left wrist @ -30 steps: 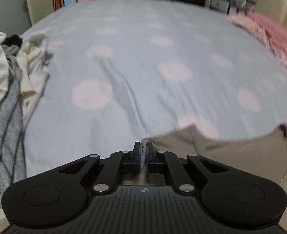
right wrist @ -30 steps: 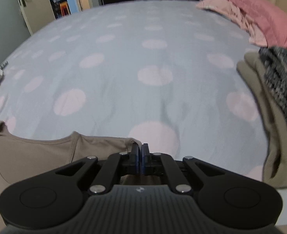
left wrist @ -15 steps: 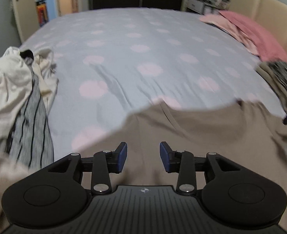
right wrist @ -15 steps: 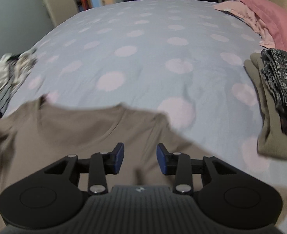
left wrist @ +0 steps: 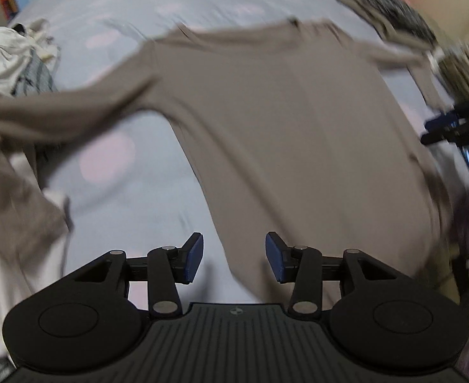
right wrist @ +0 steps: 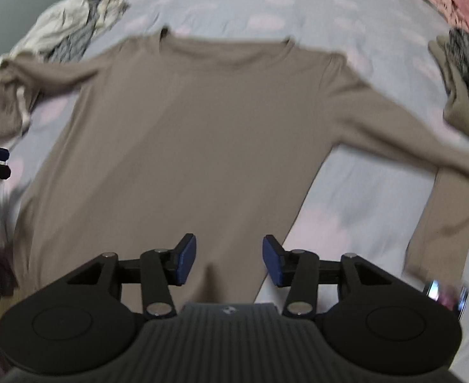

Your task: Fold clothes

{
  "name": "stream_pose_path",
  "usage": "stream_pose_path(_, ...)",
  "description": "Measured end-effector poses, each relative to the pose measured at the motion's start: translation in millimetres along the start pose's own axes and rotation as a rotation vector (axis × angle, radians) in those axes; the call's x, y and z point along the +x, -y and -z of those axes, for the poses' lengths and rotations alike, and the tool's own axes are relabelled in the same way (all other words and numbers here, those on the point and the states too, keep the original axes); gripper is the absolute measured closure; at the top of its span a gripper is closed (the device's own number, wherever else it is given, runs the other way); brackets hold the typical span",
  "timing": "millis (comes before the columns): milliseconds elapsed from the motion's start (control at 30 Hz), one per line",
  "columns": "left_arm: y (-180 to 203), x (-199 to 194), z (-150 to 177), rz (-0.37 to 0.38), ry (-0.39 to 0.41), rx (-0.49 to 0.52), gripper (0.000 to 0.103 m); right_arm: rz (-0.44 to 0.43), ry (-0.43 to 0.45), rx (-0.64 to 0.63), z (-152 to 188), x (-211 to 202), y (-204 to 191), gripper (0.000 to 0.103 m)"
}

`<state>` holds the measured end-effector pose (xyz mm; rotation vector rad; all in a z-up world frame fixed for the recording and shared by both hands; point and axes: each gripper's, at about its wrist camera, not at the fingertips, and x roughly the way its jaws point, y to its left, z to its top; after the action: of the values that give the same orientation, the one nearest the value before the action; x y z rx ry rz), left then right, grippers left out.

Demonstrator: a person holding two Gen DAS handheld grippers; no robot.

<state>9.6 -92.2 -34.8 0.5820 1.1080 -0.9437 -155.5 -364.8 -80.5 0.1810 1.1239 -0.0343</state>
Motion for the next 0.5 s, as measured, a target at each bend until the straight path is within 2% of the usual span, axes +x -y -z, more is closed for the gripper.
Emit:
stream_pose_path(133, 14, 4, 28, -0.001, -0.063, 0.053, 0.057, 0.019, -0.094, 0.041, 37, 9, -20, 0.053)
stream_pose_path(233, 23, 12, 45, 0.0, -0.115, 0.105, 0.057, 0.044, -0.138, -0.037, 60, 12, -39, 0.053)
stream_pose_path(300, 30, 19, 54, 0.001, -0.145, 0.142, 0.057, 0.056, -0.135, -0.091, 67, 10, -49, 0.051)
stream_pose_path(500, 52, 35, 68, 0.0, -0.187, 0.244, 0.057, 0.059, -0.118, -0.119, 74, 5, -57, 0.049)
